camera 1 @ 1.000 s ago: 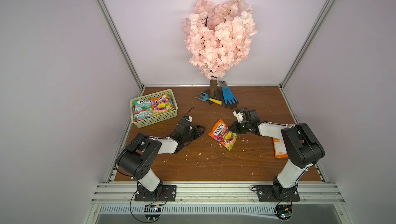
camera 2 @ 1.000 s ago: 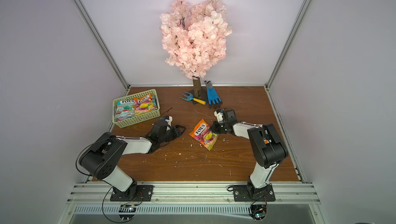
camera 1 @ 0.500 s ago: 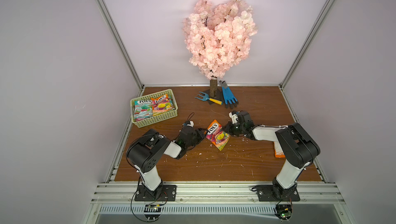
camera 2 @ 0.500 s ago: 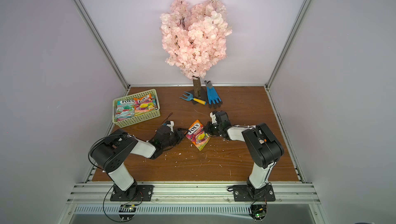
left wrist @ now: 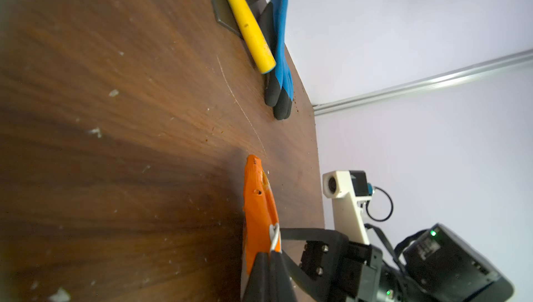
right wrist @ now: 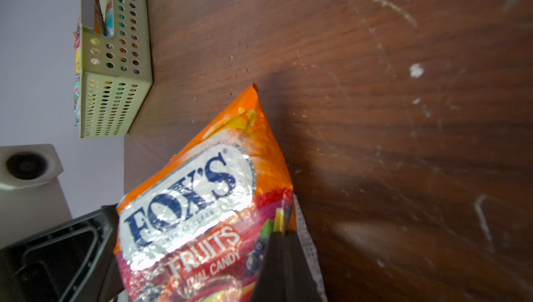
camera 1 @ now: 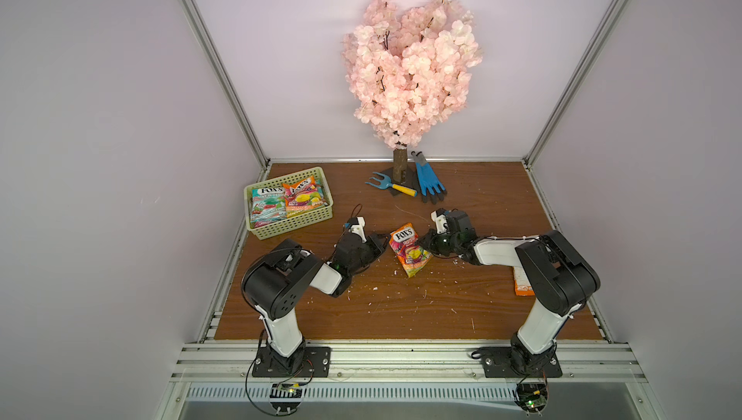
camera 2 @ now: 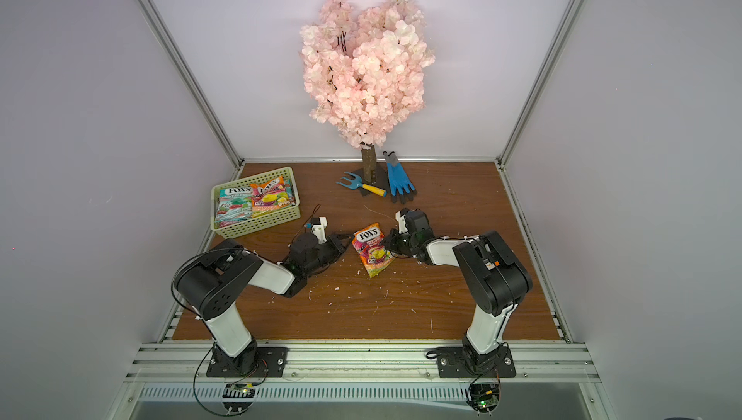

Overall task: Put the candies in the basket
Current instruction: Pick up the candy at the center of the board.

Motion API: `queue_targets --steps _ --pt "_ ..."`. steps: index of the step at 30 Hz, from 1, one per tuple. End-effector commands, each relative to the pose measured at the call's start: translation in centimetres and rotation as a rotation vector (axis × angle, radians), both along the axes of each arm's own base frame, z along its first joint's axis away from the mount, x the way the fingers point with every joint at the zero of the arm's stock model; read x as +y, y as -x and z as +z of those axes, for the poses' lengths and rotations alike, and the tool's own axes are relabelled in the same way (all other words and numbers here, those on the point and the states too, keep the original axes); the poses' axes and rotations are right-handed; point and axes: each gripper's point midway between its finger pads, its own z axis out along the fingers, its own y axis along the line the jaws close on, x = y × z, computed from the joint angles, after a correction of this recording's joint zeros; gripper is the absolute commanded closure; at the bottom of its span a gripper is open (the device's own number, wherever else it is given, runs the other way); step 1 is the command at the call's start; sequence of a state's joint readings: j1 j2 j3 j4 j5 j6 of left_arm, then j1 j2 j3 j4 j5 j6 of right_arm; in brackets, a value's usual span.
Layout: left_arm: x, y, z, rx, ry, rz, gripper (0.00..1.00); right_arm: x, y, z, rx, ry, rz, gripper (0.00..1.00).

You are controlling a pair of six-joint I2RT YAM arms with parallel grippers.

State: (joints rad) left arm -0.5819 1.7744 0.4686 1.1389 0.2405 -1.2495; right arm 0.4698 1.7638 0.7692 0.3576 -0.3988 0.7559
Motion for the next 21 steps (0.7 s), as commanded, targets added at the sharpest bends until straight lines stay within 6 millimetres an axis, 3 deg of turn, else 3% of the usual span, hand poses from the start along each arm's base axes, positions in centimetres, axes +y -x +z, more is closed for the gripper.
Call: queue_targets --steps 1,5,7,10,15,21 --pt "0.0 -0.4 1.3 -0.053 0.024 -0.030 1.00 0.1 0.2 0.8 -0.032 -0.001 0.018 0.92" --pt "1.7 -0.8 1.5 -0.042 0.027 -0.035 1.00 -0.8 -1.3 4.1 -0.169 0.059 0.012 0.65" --pt "2.4 -1.2 1.4 -0.024 0.007 -0.046 1.00 -1.8 -2.5 6.6 -0.264 0.123 -0.010 0.47" --pt "3.2 -1.7 0.9 0.012 -0.108 -0.074 1.00 -2.9 -3.5 10.6 -0.399 0.209 -0.026 0.29" --pt "4.6 -3.4 4.0 -0.021 -0.335 -0.143 1.00 -4.5 -4.1 15.0 -0.563 0.314 -0.037 0.02" --pt "8.7 -6.7 8.4 -0.017 -0.575 -0.205 1.00 -6.2 -3.7 16.5 -0.670 0.396 -0.056 0.01"
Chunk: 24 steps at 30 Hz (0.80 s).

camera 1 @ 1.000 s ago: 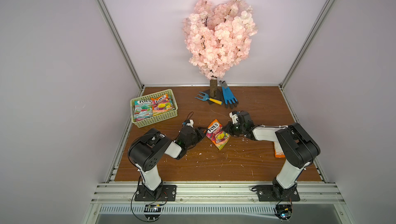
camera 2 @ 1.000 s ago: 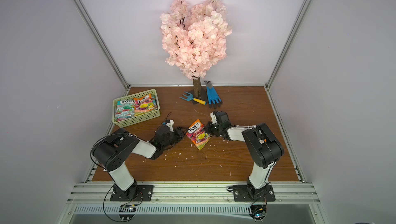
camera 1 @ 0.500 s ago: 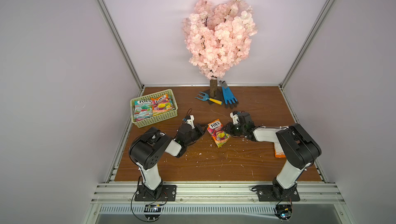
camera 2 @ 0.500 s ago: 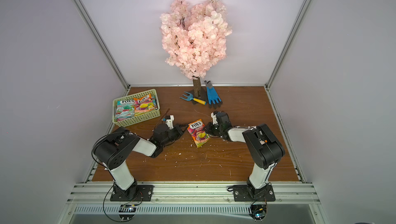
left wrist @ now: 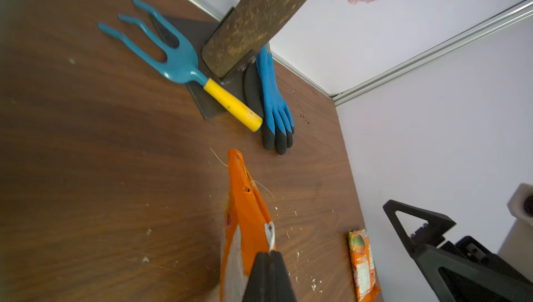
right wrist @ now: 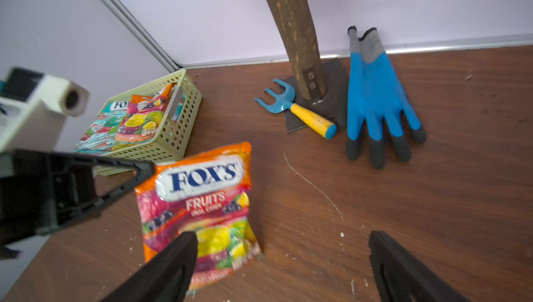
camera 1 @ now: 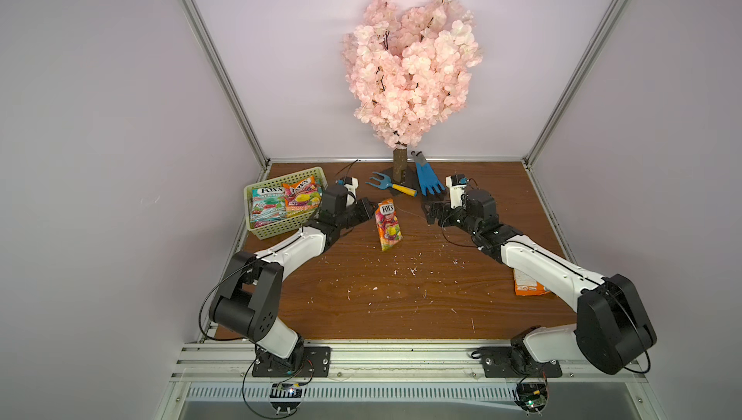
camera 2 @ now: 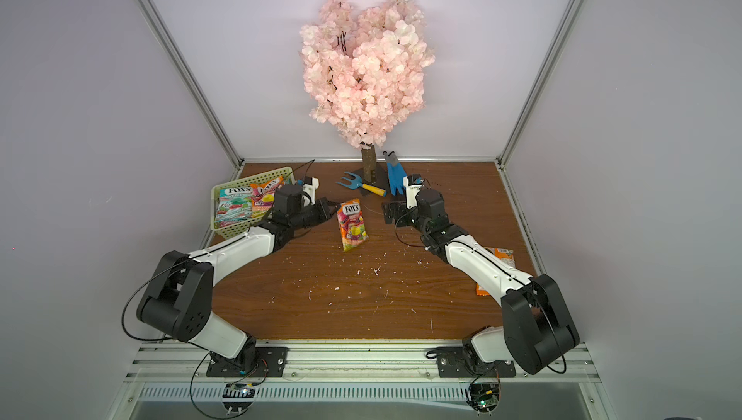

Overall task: Put the candies in the basket
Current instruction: Pick up the candy at the center of the board, then place the candy in the basket.

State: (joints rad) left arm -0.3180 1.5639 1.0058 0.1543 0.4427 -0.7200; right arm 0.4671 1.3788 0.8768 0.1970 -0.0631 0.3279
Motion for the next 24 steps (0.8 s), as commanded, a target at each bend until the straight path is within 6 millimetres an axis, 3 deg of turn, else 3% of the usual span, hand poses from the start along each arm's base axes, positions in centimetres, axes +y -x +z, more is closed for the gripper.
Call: queue_targets --steps 1,8,11,18,21,24 --pt "4.1 0.5 -1.1 0.112 -0.220 -0.066 1.00 -1.9 0.3 -0.2 -0.066 0.105 -0.038 0.01" --pt "13.5 -3.8 2.5 0.136 -0.346 0.033 1.00 -3.8 2.7 -3.0 -0.100 0.117 -0.070 0.01" --pt "17.8 -4.9 1.3 0.200 -0.411 0.076 1.00 -4.2 3.5 -3.6 -0.118 0.099 -0.075 0.01" --pt "29.1 -6.8 -1.6 0.316 -0.634 0.258 1.00 -4.3 4.1 -2.1 -0.161 0.075 -0.071 0.01" --pt "32.2 -7.5 -2.2 0.340 -0.757 0.294 1.00 -4.3 4.2 -1.8 -0.172 0.066 -0.070 0.02" --pt "33.6 -8.5 -2.2 0.318 -0.842 0.271 1.00 -4.1 4.3 -1.8 -0.169 0.057 -0.065 0.02"
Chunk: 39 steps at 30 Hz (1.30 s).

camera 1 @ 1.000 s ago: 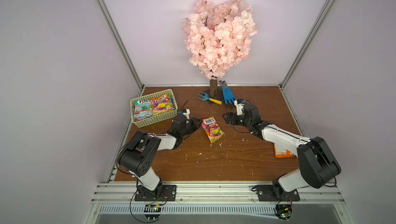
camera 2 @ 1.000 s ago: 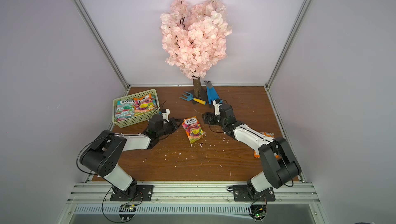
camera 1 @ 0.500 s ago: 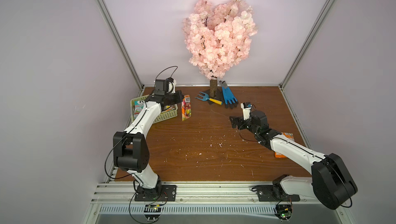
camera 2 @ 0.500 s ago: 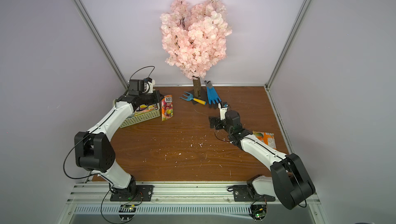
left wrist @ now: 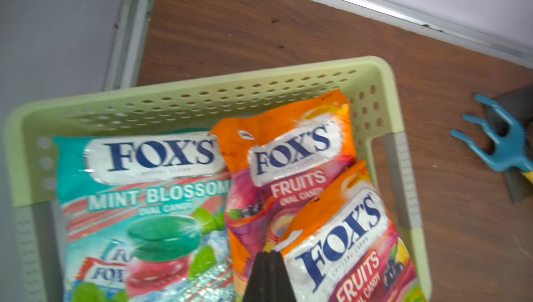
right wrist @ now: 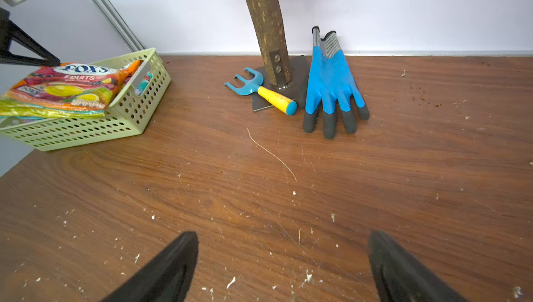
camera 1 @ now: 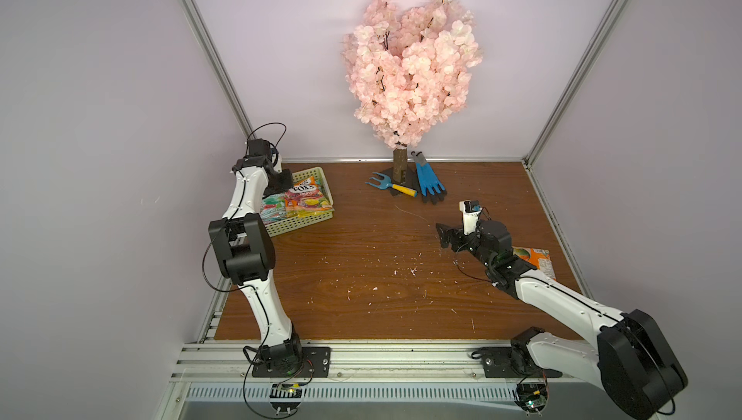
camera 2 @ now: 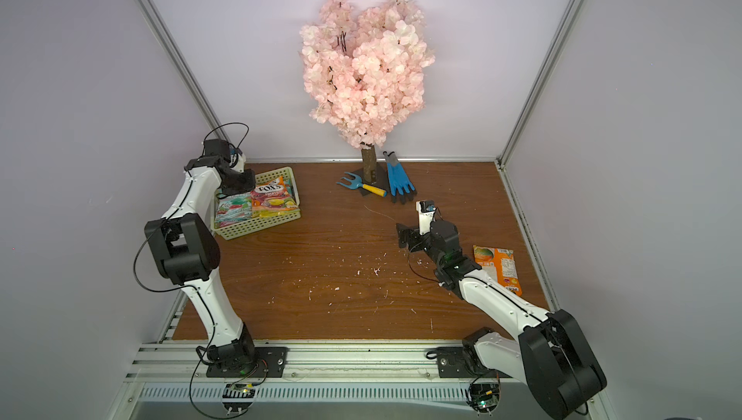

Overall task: Put the candies in the basket
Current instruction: Place the candy in the basket.

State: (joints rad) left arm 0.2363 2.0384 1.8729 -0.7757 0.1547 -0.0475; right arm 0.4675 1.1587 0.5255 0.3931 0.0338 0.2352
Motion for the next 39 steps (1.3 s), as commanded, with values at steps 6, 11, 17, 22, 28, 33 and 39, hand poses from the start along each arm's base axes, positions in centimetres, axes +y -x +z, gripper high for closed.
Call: queue_targets --steps 6,11,17,22,28,33,39 --pt "5.2 -0.4 0.6 0.080 -0.344 -0.081 1.00 0.8 0.0 1.7 -0.053 -0.036 0.023 0.02" --pt "8.0 -0.4 0.5 0.132 -0.471 -0.068 1.00 1.1 0.0 1.6 -0.050 -0.045 0.027 0.02" --pt "11.4 -0.6 1.6 0.133 -0.552 -0.023 1.00 1.9 0.3 1.7 -0.058 -0.014 0.044 0.01" --pt "13.2 -1.1 0.3 0.147 -0.584 -0.028 1.00 1.7 0.1 1.2 -0.051 0.002 0.027 0.01" --pt "13.8 -2.7 -1.3 0.129 -0.580 -0.055 1.00 1.9 -0.2 0.4 -0.035 0.010 0.025 0.01" --pt "14.4 -3.3 -1.7 0.125 -0.597 -0.045 0.82 1.9 -0.4 0.1 -0.026 0.019 0.024 0.01" --pt "14.6 -3.3 -0.3 0.096 -0.602 -0.003 0.56 1.6 -0.6 -0.2 -0.023 0.030 0.005 0.01"
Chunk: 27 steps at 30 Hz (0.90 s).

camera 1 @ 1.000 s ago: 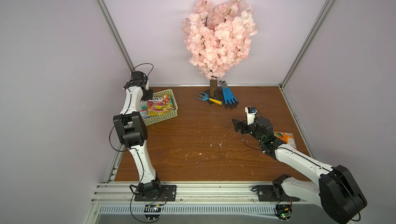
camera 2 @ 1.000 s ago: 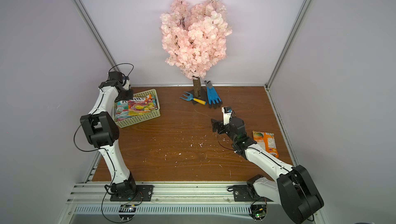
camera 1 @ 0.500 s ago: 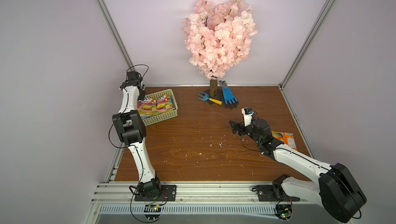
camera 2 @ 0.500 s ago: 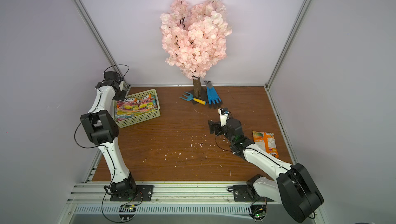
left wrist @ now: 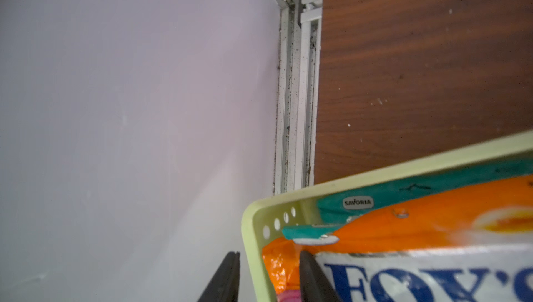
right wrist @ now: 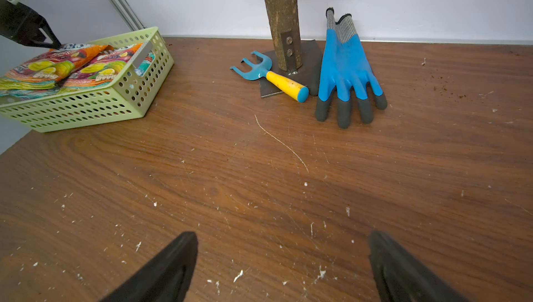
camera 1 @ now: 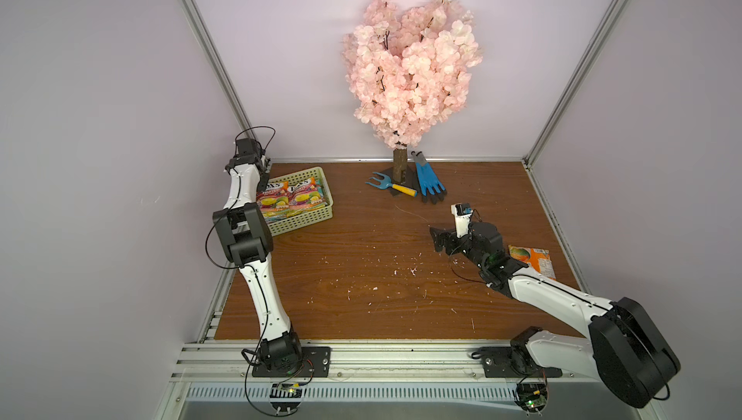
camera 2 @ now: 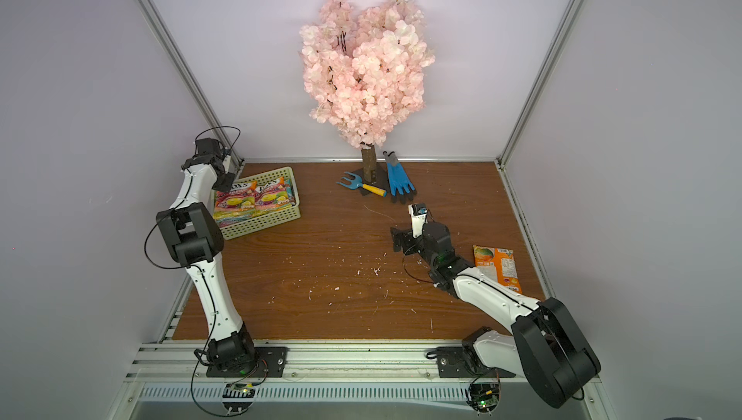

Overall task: Put the candies in the basket
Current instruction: Place the candy in the basket, then move the candy to the center of the board.

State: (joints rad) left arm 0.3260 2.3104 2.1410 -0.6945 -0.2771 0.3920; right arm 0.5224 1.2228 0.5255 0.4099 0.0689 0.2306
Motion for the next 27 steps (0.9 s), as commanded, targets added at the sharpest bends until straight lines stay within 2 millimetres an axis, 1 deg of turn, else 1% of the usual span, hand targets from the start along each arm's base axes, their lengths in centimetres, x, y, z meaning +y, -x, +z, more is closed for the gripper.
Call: queue_targets --steps 1,3,6,9,12,13,15,17,18,19,21,22,23,25,27 --pt "0.9 0.0 2.8 -0.070 -0.015 0.042 0.54 0.0 -0.9 1.6 -0.057 -0.008 -0.024 0.01" --pt "0.8 0.1 4.0 -0.103 -0.011 0.067 0.52 -0.3 -1.1 1.4 -0.055 -0.007 -0.044 0.01" --pt "0.1 0.4 6.7 -0.173 -0.002 0.106 0.49 -1.2 -1.5 1.1 -0.048 0.000 -0.098 0.01" --pt "-1.9 0.9 9.2 -0.241 0.032 0.116 0.46 -2.8 -2.3 0.2 -0.003 0.011 -0.201 0.01" --pt "-4.9 1.5 11.6 -0.308 0.107 0.082 0.38 -5.5 -3.1 -0.8 0.069 0.031 -0.361 0.01" --pt "-5.9 1.7 12.4 -0.327 0.134 0.062 0.35 -6.7 -3.3 -0.9 0.093 0.039 -0.412 0.01" --pt "-7.4 2.3 14.0 -0.375 0.190 0.056 0.26 -9.1 -3.4 -1.2 0.148 0.053 -0.509 0.01" --pt "-9.1 3.2 15.5 -0.433 0.287 0.056 0.01 -12.2 -3.0 -1.3 0.199 0.060 -0.618 0.01" --pt "-10.1 3.5 16.0 -0.452 0.345 0.037 0.01 -13.6 -2.7 -1.5 0.225 0.051 -0.666 0.01" --pt "-11.2 3.9 16.4 -0.468 0.399 0.023 0.01 -15.4 -2.2 -1.8 0.256 0.037 -0.729 0.01" --pt "-13.5 4.7 17.1 -0.499 0.494 -0.026 0.01 -18.4 -1.1 -2.8 0.315 0.023 -0.831 0.01" --pt "-14.3 5.3 17.6 -0.520 0.526 -0.048 0.01 -19.9 -0.5 -3.4 0.347 0.024 -0.880 0.01" --pt "-15.1 6.0 17.7 -0.532 0.554 -0.065 0.01 -21.4 0.2 -4.0 0.377 0.028 -0.929 0.01" --pt "-15.8 7.3 18.2 -0.570 0.570 -0.088 0.01 -23.9 1.5 -4.7 0.416 0.036 -1.027 0.01" --pt "-16.0 8.6 18.6 -0.629 0.563 -0.086 0.01 -25.6 2.7 -5.3 0.435 0.052 -1.093 0.01"
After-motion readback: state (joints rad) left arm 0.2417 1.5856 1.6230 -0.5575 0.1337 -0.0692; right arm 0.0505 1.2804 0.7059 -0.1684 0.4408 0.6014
